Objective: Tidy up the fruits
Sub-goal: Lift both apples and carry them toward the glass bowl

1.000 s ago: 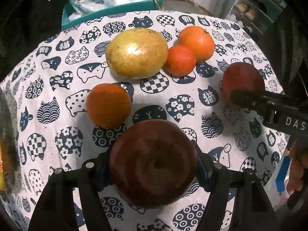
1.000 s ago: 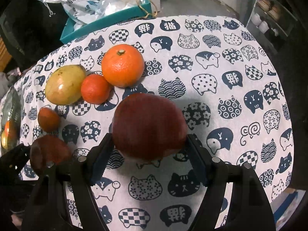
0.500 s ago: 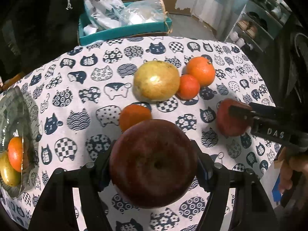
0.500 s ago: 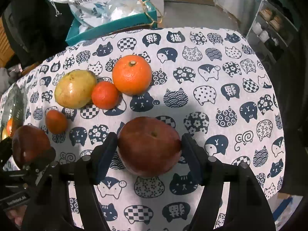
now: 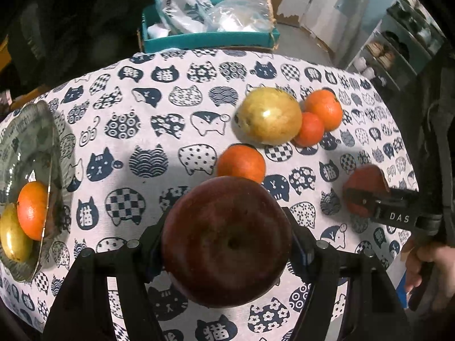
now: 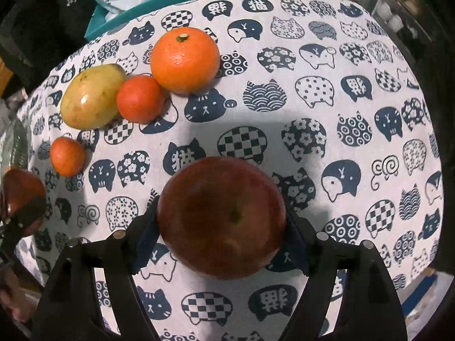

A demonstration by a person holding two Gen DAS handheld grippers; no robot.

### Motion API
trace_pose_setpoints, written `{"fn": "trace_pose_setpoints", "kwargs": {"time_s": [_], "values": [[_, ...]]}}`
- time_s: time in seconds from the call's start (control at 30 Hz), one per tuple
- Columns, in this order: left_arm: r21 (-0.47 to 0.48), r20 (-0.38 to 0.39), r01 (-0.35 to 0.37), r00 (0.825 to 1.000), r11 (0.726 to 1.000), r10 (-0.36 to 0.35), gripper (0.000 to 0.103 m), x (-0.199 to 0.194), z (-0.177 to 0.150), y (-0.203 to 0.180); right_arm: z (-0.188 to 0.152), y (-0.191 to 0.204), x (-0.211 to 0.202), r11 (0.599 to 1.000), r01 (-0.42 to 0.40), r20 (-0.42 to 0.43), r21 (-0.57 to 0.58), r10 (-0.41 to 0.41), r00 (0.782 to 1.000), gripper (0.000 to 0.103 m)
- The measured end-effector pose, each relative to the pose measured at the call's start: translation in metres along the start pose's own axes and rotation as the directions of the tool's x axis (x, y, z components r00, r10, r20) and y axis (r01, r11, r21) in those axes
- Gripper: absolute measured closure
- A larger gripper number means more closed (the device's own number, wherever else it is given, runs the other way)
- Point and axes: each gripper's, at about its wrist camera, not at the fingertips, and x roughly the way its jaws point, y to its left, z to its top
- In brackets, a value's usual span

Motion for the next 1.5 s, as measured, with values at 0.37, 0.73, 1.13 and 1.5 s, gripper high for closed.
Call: {"fn": "trace_pose_setpoints", "kwargs": {"time_s": [0.37, 0.73, 1.13, 1.5], "values": [[-0.049, 0.018, -0.005, 1.0, 0.999, 0.006, 0.031, -0.008, 0.0, 0.023, -0.005, 0.016, -0.009, 0.999, 0.042, 0.066, -0.034, -0.039, 0.997, 0.026], [-0.058, 0.109, -0.019, 0.994, 0.998, 0.025, 0.031, -0.044, 0.008, 0.037, 0.012, 0.07, -0.049, 0.992, 0.004, 0.205, -0.123, 0.021, 0.979, 0.026], [-0.137, 0.205, -0.064, 0.975, 0.989, 0.091, 0.031, -0.09, 0.016, 0.088, 0.026, 0.128, -0.077, 0.975, -0.042, 0.28, -0.219, 0.104, 0.954, 0.026], [-0.242, 0.245, -0.12, 0.953, 0.963, 0.18, 0.031, -0.117, 0.014, 0.156, 0.039, 0.2, -0.083, 0.944, -0.101, 0.283, -0.313, 0.194, 0.939, 0.026]]}}
